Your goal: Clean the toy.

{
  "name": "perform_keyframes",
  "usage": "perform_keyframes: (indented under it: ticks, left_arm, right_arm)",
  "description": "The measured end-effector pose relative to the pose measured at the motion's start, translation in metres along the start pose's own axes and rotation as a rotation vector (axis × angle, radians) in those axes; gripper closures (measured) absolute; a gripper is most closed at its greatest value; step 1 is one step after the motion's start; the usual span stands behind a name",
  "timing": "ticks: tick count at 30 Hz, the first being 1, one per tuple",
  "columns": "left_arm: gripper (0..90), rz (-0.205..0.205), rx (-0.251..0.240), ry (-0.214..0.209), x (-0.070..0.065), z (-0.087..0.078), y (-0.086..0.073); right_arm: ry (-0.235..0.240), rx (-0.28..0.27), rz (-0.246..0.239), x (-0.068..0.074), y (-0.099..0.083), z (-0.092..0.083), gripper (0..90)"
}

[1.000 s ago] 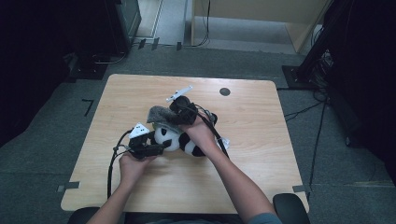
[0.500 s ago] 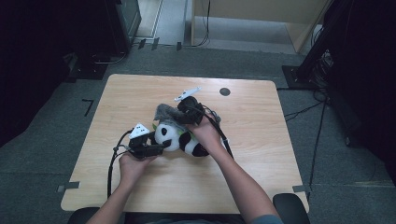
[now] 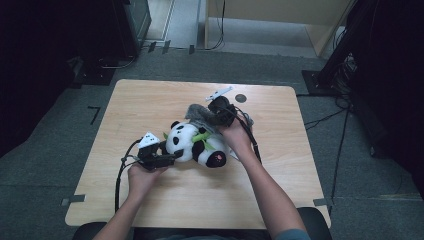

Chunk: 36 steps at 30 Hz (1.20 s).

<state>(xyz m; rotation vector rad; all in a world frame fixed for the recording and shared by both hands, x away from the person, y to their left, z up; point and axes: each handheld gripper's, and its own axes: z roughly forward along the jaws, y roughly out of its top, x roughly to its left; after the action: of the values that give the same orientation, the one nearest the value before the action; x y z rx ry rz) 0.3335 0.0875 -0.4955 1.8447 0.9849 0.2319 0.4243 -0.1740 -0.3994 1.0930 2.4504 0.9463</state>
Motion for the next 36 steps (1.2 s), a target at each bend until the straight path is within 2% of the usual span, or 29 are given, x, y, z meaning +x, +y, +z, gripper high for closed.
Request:
perform_keyframes:
  ticks: [1,3,4,5,8,11,14,17,19,20,21,24,25,29,32,33,36]
  left_arm:
    - [27.2,0.001,0.000,0.000,0.000,0.000,0.000]
    - [26.7,0.003,-0.001,0.002,-0.001,0.000,0.000]
    - [25.7,0.003,-0.002,0.001,-0.001,0.000,0.000]
    - [25.5,0.002,-0.003,-0.001,0.000,0.000,0.000]
    - [25.0,0.006,0.004,-0.005,0.001,0.000,-0.001]
    - [24.1,0.014,0.011,-0.004,0.001,-0.001,-0.001]
    - [23.9,0.013,0.012,0.002,0.000,-0.001,-0.001]
    - [23.9,0.014,0.012,0.006,-0.001,-0.001,-0.001]
    - [23.9,0.010,0.010,0.002,0.000,-0.001,-0.001]
    - [23.9,0.010,0.010,0.002,0.000,-0.001,-0.001]
    - [23.9,0.011,0.010,0.001,0.000,-0.001,-0.001]
    - [23.9,0.007,0.012,0.000,0.000,-0.001,-0.002]
    - [23.9,0.004,0.012,0.000,0.000,-0.001,-0.002]
    - [23.6,-0.011,0.009,-0.003,0.001,0.000,-0.003]
    - [23.7,-0.007,0.013,0.008,-0.001,-0.001,-0.002]
    - [24.1,-0.001,0.012,0.013,-0.002,0.000,-0.002]
    - [26.2,0.003,0.008,0.023,-0.004,0.000,-0.001]
  right_arm:
    - [-0.037,0.010,-0.005,-0.003,-0.001,-0.001,77.2]
    - [-0.074,0.026,-0.006,-0.008,-0.002,-0.002,77.2]
    - [-0.048,0.024,0.037,-0.013,-0.004,-0.001,77.3]
    - [-0.040,0.020,0.045,-0.014,-0.004,-0.001,77.2]
    - [-0.021,0.001,0.049,-0.012,-0.002,-0.003,77.2]
    - [0.012,-0.052,0.056,-0.007,0.003,-0.010,77.2]
    - [0.029,-0.102,0.041,-0.002,0.010,-0.022,77.1]
    - [0.025,-0.148,0.027,0.001,0.015,-0.038,76.8]
    - [0.025,-0.170,0.014,0.001,0.012,-0.050,76.4]
    - [0.025,-0.170,0.014,0.001,0.012,-0.050,76.4]
    - [0.019,-0.168,-0.012,0.002,0.005,-0.055,76.3]
    - [-0.001,-0.167,-0.019,0.000,-0.010,-0.060,76.4]
    - [-0.001,-0.167,-0.019,0.000,-0.010,-0.060,76.4]
    - [0.002,-0.168,0.017,-0.012,-0.032,-0.072,76.1]
    - [0.009,-0.146,0.018,-0.013,-0.041,-0.070,75.6]
    - [0.006,-0.137,0.004,-0.013,-0.046,-0.067,75.1]
    - [-0.008,-0.174,-0.034,-0.012,-0.061,-0.059,74.7]
